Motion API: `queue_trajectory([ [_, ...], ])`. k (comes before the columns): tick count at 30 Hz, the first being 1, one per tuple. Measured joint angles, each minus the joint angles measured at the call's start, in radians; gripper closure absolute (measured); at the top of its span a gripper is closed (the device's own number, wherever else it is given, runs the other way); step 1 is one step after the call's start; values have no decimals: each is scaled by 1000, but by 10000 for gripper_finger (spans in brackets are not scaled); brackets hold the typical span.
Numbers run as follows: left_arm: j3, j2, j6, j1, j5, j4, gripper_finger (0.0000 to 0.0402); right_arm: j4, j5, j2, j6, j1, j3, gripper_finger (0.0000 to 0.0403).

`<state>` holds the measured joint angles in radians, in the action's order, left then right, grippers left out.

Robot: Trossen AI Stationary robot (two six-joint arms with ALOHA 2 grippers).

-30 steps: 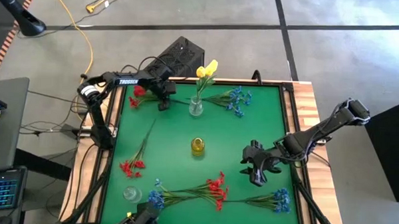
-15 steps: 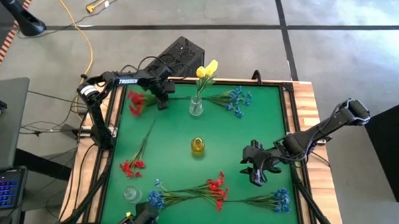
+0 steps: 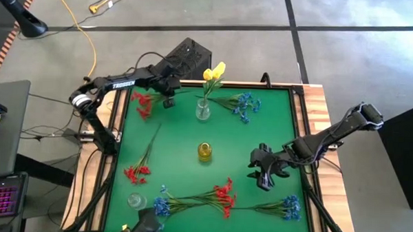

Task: Sort flowers into vase by color
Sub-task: Put the top red flowers into the yellow vase

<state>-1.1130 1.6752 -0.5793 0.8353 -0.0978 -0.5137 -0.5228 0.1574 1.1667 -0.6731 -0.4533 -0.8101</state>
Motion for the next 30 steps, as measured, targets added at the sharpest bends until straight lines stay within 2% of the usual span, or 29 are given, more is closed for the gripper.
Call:
queue_trajectory([
  [12, -2, -218, 30, -70, -43, -21, 401, 0, 0, 0, 0, 5, 0, 180],
  [18, -2, -401, 38, -128, 74, -38, 401, 0, 0, 0, 3, 5, 0, 180],
  [20, -2, -466, 49, -142, 83, -32, 401, 0, 0, 0, 3, 6, 0, 180],
  [25, -3, -588, 111, -174, -27, -33, 401, 14, 3, 0, 23, 31, 0, 180],
  [30, -3, -655, 151, -203, -154, -63, 401, 34, 6, 0, 28, 66, 0, 180],
])
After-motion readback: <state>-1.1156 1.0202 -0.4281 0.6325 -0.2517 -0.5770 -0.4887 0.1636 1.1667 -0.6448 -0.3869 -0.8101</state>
